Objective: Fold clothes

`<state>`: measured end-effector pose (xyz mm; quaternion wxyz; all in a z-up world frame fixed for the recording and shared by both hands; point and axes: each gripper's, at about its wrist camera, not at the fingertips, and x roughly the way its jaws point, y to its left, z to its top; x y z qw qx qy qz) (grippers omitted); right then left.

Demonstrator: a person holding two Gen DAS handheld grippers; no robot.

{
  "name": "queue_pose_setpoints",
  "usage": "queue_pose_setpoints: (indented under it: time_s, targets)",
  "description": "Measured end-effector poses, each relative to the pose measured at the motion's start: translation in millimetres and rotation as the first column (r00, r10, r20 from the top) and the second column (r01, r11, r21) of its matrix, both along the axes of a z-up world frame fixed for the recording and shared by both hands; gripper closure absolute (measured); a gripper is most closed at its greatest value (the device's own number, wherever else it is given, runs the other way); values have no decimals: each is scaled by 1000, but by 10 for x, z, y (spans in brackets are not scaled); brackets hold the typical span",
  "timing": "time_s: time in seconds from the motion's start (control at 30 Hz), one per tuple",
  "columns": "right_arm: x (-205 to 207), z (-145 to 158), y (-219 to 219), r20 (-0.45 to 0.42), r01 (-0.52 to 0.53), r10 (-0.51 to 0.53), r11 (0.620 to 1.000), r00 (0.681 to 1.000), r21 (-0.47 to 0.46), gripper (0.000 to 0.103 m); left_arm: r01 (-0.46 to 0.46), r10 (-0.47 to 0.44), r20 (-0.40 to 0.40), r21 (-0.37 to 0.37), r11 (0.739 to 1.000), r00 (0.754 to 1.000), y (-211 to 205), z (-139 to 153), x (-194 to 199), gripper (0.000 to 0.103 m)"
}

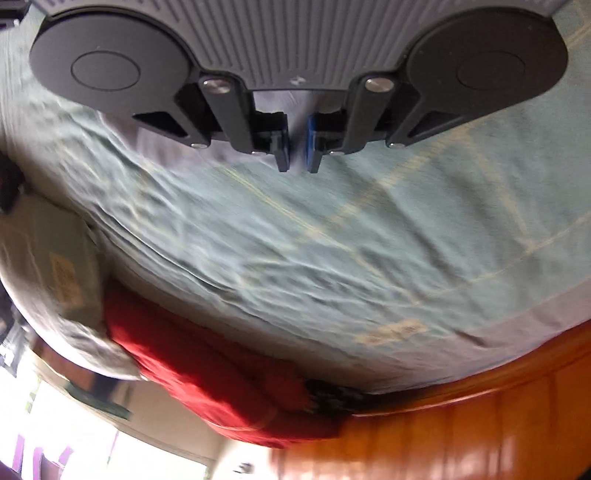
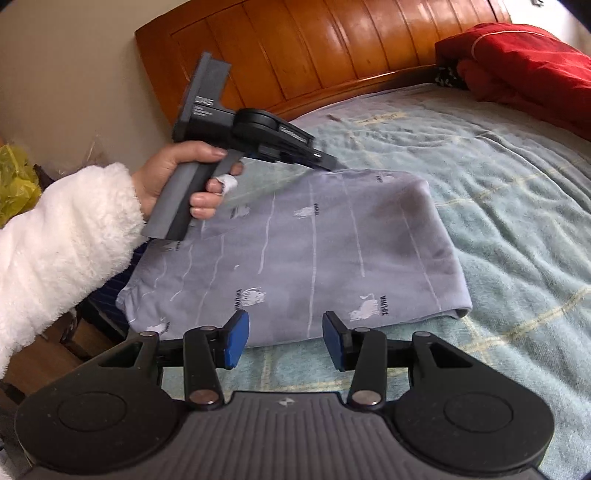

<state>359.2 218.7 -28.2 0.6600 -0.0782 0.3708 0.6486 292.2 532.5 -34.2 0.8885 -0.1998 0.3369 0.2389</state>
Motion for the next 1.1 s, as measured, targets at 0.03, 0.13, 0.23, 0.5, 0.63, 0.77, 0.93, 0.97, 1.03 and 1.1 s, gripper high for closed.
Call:
queue_pose_setpoints:
  time_s: [0.03,0.13,0.23,0.5,0.63,0.77,0.93,0.97,1.03,1.1]
  targets:
    - [16,-7,-1,0,10,-10,1000,1000,-1,53,-2,2,6,3,1000,1000,3,22,-34,94]
    - [90,18,0,10,46,-46,999,999,3,51,61,-60,23,-44,997,998,-48,72,-123,84]
    - [165,66,60,51,73,-73,997,996,9,50,173,-167,49,-135,976,985,-145,74,-162,72]
    - [326,-291,476,169,77,-62,993,984,-84,43,164,-157,45,-226,960,987,-175,-268,94,64]
    - [362,-224,288,131,109,-99,992,986,-69,43,136,-121,85,-195,971,989,-227,-131,79,61]
    - [373,17,244,250,123,-124,992,960,21,42,226,-201,133,-202,953,970,-337,24,77,54]
    - [1030,-4,568,51,131,-133,991,990,41,40,222,-187,162,-239,945,969,-345,32,-6,54]
    - [1188,-63,682,-33,121,-120,992,992,20,39,204,-162,179,-250,946,970,-319,24,-56,54]
    - [1469,-215,913,-198,102,-106,994,974,-28,31,167,-113,209,-264,950,972,-250,17,-147,54]
    - [1612,-335,1099,-301,75,-85,996,950,-43,31,136,-71,230,-280,950,971,-158,6,-226,54]
